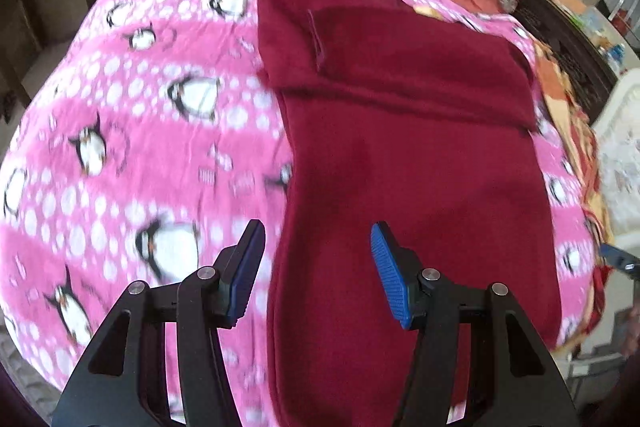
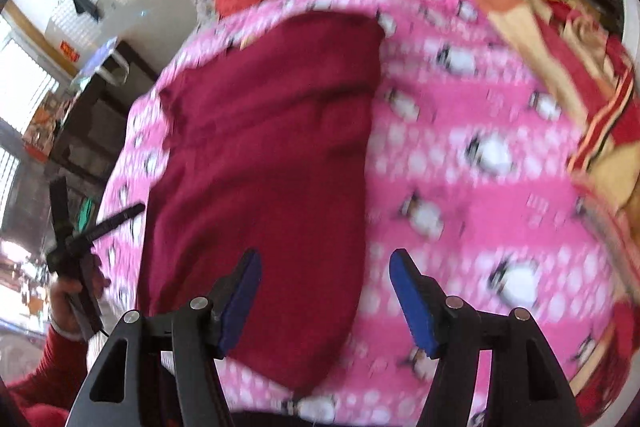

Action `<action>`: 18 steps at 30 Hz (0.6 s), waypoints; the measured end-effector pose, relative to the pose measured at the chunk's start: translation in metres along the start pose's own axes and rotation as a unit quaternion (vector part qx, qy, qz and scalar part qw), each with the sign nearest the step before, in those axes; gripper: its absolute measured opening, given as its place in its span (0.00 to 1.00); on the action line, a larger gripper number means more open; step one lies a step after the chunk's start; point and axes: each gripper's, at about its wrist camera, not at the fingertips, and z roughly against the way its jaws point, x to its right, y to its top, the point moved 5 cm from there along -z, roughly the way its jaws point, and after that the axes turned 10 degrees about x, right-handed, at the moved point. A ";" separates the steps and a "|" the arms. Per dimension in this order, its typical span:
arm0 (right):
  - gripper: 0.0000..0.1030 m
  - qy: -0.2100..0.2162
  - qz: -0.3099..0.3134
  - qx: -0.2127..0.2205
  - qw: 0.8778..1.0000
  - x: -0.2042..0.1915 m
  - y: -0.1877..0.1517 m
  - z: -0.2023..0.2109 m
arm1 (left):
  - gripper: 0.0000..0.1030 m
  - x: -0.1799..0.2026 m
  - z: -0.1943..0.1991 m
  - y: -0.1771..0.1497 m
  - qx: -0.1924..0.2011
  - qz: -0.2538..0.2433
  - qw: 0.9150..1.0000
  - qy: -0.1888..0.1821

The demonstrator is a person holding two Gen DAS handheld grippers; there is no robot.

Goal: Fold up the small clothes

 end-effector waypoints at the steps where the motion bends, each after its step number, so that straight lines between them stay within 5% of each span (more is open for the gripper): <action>1: 0.62 0.004 -0.003 -0.010 1.000 0.000 -0.014 -0.003 | 0.54 -0.001 0.005 -0.008 -0.005 -0.002 1.000 -0.006; 9: 0.62 0.028 -0.031 -0.027 0.999 -0.002 -0.084 -0.022 | 0.55 -0.019 0.031 -0.060 -0.027 0.025 0.998 -0.044; 18: 0.62 0.074 -0.110 -0.005 0.991 0.009 -0.097 -0.042 | 0.55 -0.023 0.022 -0.087 -0.063 0.089 0.992 -0.068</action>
